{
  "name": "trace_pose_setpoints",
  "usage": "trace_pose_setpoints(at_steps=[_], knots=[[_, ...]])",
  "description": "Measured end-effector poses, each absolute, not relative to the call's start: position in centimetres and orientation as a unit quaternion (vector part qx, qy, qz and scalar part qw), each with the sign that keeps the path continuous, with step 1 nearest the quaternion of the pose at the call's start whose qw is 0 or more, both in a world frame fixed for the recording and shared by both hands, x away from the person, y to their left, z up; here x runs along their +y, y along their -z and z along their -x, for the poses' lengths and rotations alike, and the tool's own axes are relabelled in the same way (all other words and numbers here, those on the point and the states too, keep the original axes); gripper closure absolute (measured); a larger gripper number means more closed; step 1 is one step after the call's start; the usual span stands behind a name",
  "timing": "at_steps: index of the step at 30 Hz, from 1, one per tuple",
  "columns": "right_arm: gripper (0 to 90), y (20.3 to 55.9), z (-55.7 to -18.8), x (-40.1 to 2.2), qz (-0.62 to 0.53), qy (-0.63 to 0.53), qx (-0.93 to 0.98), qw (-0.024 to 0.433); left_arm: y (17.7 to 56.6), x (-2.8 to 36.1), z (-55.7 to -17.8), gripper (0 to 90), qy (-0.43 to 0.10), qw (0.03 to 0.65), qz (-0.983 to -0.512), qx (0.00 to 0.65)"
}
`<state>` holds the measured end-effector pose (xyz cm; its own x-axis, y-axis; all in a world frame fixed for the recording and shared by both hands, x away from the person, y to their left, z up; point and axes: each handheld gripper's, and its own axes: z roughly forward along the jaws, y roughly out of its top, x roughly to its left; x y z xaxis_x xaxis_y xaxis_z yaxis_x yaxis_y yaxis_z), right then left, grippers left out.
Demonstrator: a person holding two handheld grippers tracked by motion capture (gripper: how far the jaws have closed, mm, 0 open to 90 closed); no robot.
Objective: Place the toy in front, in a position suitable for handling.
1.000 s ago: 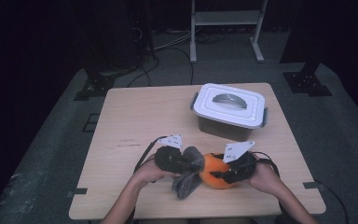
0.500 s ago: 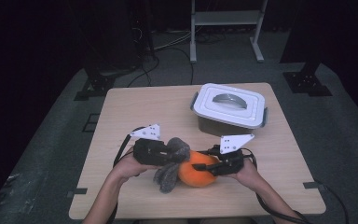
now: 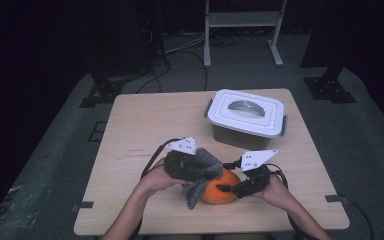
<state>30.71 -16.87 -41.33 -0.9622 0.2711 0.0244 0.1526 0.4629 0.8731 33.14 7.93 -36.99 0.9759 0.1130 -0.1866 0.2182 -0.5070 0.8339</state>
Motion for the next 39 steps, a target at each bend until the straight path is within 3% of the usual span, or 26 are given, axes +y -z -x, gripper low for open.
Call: trace_pose_setpoints(at_steps=[3, 6, 21, 31, 39], knots=[[44.1, 41.7, -30.7, -17.6, -0.116, -0.504, 0.854, 0.06, 37.0, 7.7, -33.1, 73.5, 0.053, 0.485, -0.868, 0.093], [47.3, 42.1, -30.7, -18.3, -0.107, -0.508, 0.852, 0.061, 37.3, 8.2, -33.2, 73.6, 0.056, 0.489, -0.865, 0.098], [47.7, 42.5, -30.6, -19.3, -0.093, -0.515, 0.849, 0.064, 39.0, 11.1, -33.1, 73.5, 0.064, 0.499, -0.855, 0.13], [48.5, 42.2, -30.5, -18.1, -0.087, -0.51, 0.853, 0.073, 36.2, 6.6, -32.5, 73.5, 0.07, 0.505, -0.858, 0.066], [48.8, 42.6, -30.5, -18.9, -0.089, -0.516, 0.849, 0.073, 37.2, 5.4, -33.1, 73.5, 0.081, 0.493, -0.862, 0.08]])
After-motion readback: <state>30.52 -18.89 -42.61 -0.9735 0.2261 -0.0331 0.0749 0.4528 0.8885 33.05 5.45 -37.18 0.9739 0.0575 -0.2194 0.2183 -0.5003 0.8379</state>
